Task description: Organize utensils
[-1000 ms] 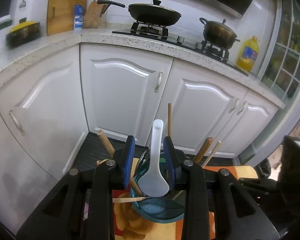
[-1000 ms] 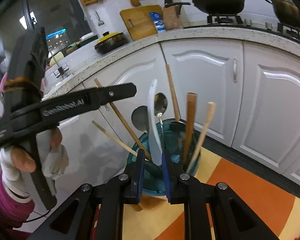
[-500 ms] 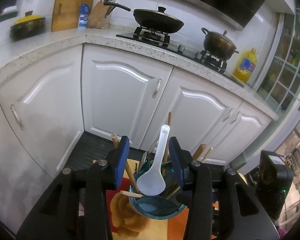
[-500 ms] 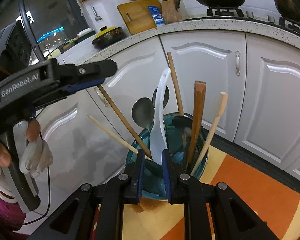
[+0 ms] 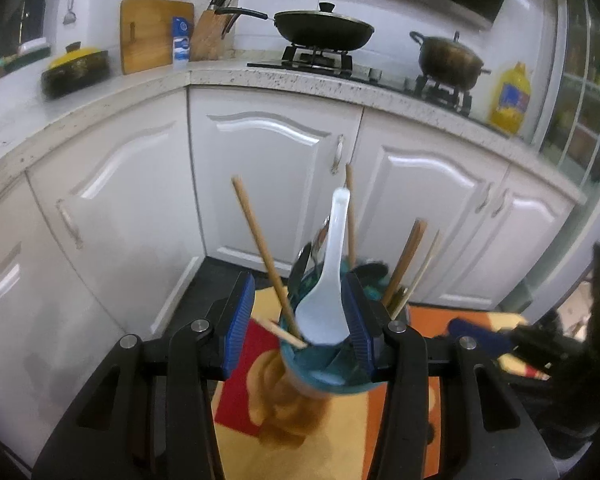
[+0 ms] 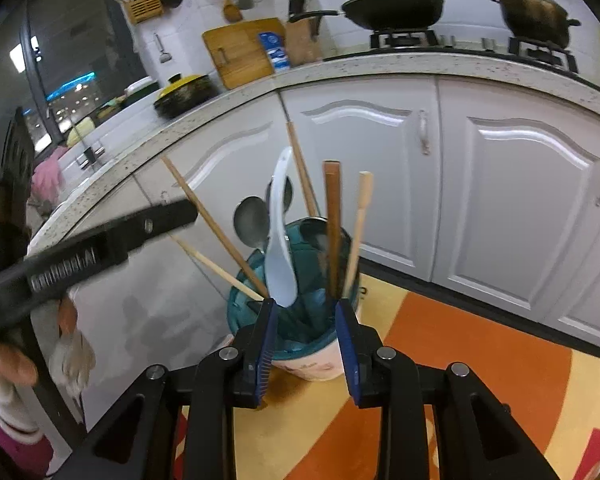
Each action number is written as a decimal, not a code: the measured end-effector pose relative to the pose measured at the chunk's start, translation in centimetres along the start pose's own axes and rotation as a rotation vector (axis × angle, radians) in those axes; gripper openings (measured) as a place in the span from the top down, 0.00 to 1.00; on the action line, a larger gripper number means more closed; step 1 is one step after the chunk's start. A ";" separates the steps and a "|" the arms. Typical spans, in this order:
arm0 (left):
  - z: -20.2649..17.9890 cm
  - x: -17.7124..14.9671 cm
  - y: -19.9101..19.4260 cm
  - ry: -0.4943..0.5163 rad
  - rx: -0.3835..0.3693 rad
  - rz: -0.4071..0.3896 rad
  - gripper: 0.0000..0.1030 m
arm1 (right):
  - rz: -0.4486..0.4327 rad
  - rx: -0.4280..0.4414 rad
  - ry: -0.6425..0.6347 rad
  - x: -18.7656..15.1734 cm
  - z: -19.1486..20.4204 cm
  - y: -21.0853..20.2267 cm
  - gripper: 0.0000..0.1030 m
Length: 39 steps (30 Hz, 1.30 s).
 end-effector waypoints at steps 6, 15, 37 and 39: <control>-0.5 -1.4 -0.8 0.000 0.019 0.013 0.57 | -0.020 -0.048 -0.013 -0.2 0.3 -1.3 0.66; -1.1 -1.6 -2.9 0.016 0.037 -0.022 0.57 | -0.050 -0.080 -0.013 -0.3 0.6 -3.0 0.64; -2.1 -1.5 -6.4 0.053 0.073 -0.076 0.57 | -0.120 -0.117 -0.063 0.1 3.3 -5.5 0.55; -1.9 -1.5 -6.6 0.051 0.077 -0.081 0.57 | -0.123 -0.121 -0.067 0.1 3.4 -5.6 0.51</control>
Point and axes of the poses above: each gripper's, at about its wrist camera, not at the fingertips, and y roughly the way its jaws point, z to its left, x to its top, the point moved 2 cm from there along y, roughly the way its jaws point, and after that the axes turned 10 degrees about -z, right-handed, at the moved point
